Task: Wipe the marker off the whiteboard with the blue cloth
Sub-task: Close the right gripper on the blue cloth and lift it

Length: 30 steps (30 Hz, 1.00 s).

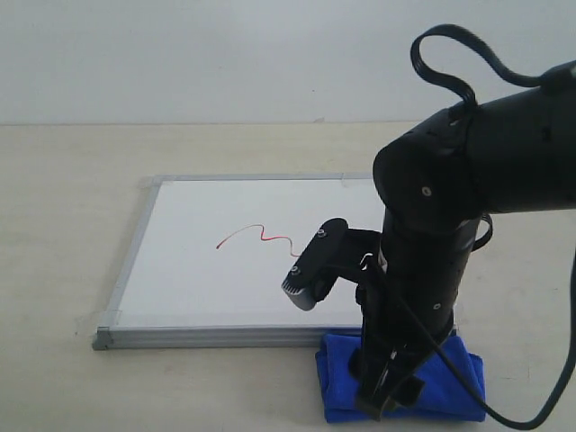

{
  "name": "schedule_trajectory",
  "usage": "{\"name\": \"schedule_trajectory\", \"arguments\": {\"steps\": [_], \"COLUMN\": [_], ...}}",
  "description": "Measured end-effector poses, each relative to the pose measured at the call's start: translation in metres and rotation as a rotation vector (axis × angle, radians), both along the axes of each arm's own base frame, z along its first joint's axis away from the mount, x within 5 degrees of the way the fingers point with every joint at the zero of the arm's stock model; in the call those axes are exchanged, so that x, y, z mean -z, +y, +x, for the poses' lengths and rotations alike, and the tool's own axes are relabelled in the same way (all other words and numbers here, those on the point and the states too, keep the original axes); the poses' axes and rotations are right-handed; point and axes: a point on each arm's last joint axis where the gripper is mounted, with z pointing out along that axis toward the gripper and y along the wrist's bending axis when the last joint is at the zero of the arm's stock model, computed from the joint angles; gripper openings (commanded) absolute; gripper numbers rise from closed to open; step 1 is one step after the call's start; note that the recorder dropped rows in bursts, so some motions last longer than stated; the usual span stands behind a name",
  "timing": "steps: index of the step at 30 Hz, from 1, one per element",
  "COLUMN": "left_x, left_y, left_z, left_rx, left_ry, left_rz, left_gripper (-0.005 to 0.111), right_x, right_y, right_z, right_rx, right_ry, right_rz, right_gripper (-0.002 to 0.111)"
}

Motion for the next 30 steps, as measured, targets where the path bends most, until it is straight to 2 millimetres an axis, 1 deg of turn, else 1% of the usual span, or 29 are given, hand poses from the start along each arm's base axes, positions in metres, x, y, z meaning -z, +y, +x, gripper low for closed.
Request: {"name": "schedule_trajectory", "arguments": {"steps": [16,17,19,20,23,25,26,27,28,30], "left_x": [0.0,0.0,0.0,0.0,0.0,0.0,0.0,0.0,0.0,0.0], "left_y": [0.0,0.0,0.0,0.0,0.0,0.0,0.0,0.0,0.0,0.0], "left_z": [0.0,0.0,0.0,0.0,0.0,0.0,0.0,0.0,0.0,0.0], "left_rx": [0.0,0.0,0.0,0.0,0.0,0.0,0.0,0.0,0.0,0.0], "left_ry": [0.0,0.0,0.0,0.0,0.0,0.0,0.0,0.0,0.0,0.0], "left_rz": [0.0,0.0,0.0,0.0,0.0,0.0,0.0,0.0,0.0,0.0], "left_gripper": [0.005,0.005,0.005,0.005,0.005,0.005,0.005,0.005,0.005,0.005], "right_x": [0.0,0.003,0.018,0.029,0.044,0.049,0.049,0.05,0.049,0.049], "right_y": [0.002,0.002,0.001,0.001,0.003,0.003,0.003,0.003,0.002,0.002], "right_z": [0.004,0.004,0.002,0.002,0.005,0.007,0.007,0.007,0.008,0.009], "right_rx": [0.055,0.06,0.062,0.064,0.081,0.083,0.08,0.076,0.071,0.064], "right_ry": [-0.037,-0.032,0.005,0.03,0.043,0.048,0.047,0.045,0.042,0.035], "right_rz": [0.024,0.021,-0.01,-0.03,-0.042,-0.052,-0.056,-0.062,-0.066,-0.071], "right_gripper": [0.07,0.07,0.07,0.07,0.069,0.048,0.031,0.019,0.0,0.0]}}
